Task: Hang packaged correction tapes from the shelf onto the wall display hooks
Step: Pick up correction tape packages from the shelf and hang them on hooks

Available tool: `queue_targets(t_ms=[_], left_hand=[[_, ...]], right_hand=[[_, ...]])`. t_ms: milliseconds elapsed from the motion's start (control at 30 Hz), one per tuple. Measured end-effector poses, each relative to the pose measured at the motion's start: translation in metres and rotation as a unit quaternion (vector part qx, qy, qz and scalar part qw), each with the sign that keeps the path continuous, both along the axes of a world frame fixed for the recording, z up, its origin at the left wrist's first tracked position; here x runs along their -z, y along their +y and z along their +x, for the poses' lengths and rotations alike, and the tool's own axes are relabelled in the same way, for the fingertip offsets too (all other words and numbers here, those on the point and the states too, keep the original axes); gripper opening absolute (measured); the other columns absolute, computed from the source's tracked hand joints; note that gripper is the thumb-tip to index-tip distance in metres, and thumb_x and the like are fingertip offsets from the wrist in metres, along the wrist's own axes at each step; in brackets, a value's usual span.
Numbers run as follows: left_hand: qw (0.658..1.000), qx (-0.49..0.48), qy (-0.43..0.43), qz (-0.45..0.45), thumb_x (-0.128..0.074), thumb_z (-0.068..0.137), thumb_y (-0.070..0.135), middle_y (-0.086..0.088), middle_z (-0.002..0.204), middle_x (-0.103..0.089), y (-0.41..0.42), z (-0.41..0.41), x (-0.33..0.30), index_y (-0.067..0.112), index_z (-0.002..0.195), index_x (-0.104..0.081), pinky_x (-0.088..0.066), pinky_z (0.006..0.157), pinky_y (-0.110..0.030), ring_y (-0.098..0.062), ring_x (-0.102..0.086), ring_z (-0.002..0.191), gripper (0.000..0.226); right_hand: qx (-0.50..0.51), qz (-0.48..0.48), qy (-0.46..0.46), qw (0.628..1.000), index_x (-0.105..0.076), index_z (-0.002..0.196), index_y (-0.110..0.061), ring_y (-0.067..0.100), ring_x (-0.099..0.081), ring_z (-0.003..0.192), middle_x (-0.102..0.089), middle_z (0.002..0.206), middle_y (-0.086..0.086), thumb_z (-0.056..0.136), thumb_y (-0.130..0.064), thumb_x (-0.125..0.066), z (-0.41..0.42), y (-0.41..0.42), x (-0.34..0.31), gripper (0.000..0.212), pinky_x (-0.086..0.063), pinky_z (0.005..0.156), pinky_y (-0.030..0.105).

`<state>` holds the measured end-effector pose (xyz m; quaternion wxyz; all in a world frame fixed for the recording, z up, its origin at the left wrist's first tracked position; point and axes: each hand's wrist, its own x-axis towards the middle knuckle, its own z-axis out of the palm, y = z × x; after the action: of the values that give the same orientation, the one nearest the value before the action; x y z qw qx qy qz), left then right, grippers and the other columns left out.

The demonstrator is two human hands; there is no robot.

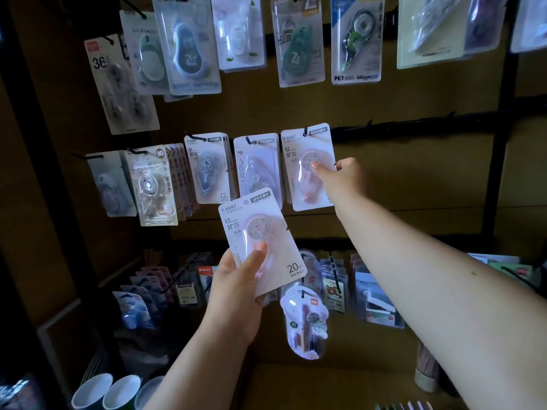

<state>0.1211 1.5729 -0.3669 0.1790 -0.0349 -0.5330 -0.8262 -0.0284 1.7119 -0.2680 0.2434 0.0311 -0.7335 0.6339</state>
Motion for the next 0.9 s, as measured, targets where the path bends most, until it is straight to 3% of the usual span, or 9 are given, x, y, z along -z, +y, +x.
queue_targets(t_ms=[100, 200, 333, 400, 600, 767, 900], left_hand=[[1.0, 0.001, 0.004, -0.008, -0.062, 0.088, 0.023, -0.008, 0.109, -0.074, 0.001, 0.001, 0.0, 0.019, 0.123, -0.062, -0.06, 0.066, -0.038, -0.023, -0.074, 0.088, 0.035], [1.0, 0.004, 0.008, -0.013, -0.062, 0.088, 0.022, -0.008, 0.109, -0.074, 0.003, 0.001, -0.001, 0.018, 0.123, -0.062, -0.059, 0.066, -0.038, -0.024, -0.074, 0.089, 0.035], [0.999, 0.007, 0.022, -0.024, -0.066, 0.077, 0.026, -0.01, 0.109, -0.074, 0.01, 0.003, -0.005, 0.015, 0.122, -0.062, -0.056, 0.073, -0.043, -0.028, -0.072, 0.091, 0.047], [0.999, 0.011, 0.025, -0.029, -0.067, 0.076, 0.026, -0.013, 0.107, -0.073, 0.014, 0.004, -0.007, 0.014, 0.119, -0.064, -0.055, 0.072, -0.042, -0.032, -0.069, 0.09, 0.045], [0.998, 0.03, 0.027, -0.046, -0.065, 0.08, 0.028, -0.018, 0.101, -0.071, 0.022, 0.009, -0.011, 0.012, 0.118, -0.065, -0.053, 0.052, -0.032, -0.032, -0.067, 0.082, 0.041], [0.998, 0.038, 0.012, -0.047, -0.059, 0.091, 0.023, -0.015, 0.093, -0.074, 0.023, 0.013, -0.015, 0.005, 0.106, -0.066, -0.055, 0.055, -0.028, -0.024, -0.069, 0.075, 0.024], [0.999, 0.007, -0.011, -0.038, -0.059, 0.094, 0.02, -0.002, 0.073, -0.069, 0.021, 0.011, -0.016, 0.013, 0.088, -0.066, -0.049, 0.06, -0.024, -0.012, -0.06, 0.065, 0.012]], right_hand=[[0.04, 0.005, 0.018, 0.999, -0.049, 0.111, -0.013, 0.018, -0.058, 0.084, -0.058, 0.103, 0.003, 0.081, -0.041, -0.072, 0.01, 0.001, 0.016, 0.047, -0.049, 0.063, 0.027], [0.061, 0.016, 0.063, 0.996, -0.049, 0.108, -0.018, 0.02, -0.059, 0.087, -0.058, 0.1, 0.001, 0.079, -0.045, -0.071, 0.033, 0.001, 0.036, 0.046, -0.05, 0.072, 0.034], [-0.209, -0.009, 0.008, 0.978, -0.055, 0.098, -0.019, 0.017, -0.065, 0.081, -0.068, 0.091, 0.001, 0.081, -0.041, -0.071, 0.074, -0.006, 0.061, 0.032, -0.051, 0.075, 0.033], [-0.274, -0.005, -0.016, 0.961, -0.06, 0.1, -0.019, 0.02, -0.071, 0.084, -0.073, 0.094, 0.002, 0.08, -0.039, -0.073, 0.088, -0.008, 0.07, 0.031, -0.056, 0.078, 0.038], [-0.28, -0.03, 0.007, 0.96, -0.067, 0.088, -0.02, 0.023, -0.073, 0.08, -0.076, 0.087, 0.002, 0.081, -0.026, -0.075, 0.096, -0.001, 0.068, 0.012, -0.057, 0.079, 0.044], [-0.262, -0.056, 0.026, 0.963, -0.068, 0.093, -0.012, 0.029, -0.072, 0.083, -0.076, 0.089, 0.006, 0.081, -0.025, -0.075, 0.099, 0.007, 0.058, 0.019, -0.056, 0.08, 0.049], [-0.251, -0.113, 0.053, 0.96, -0.067, 0.082, -0.016, 0.018, -0.071, 0.072, -0.074, 0.08, 0.003, 0.082, -0.017, -0.073, 0.096, 0.015, 0.042, 0.006, -0.056, 0.065, 0.032]])
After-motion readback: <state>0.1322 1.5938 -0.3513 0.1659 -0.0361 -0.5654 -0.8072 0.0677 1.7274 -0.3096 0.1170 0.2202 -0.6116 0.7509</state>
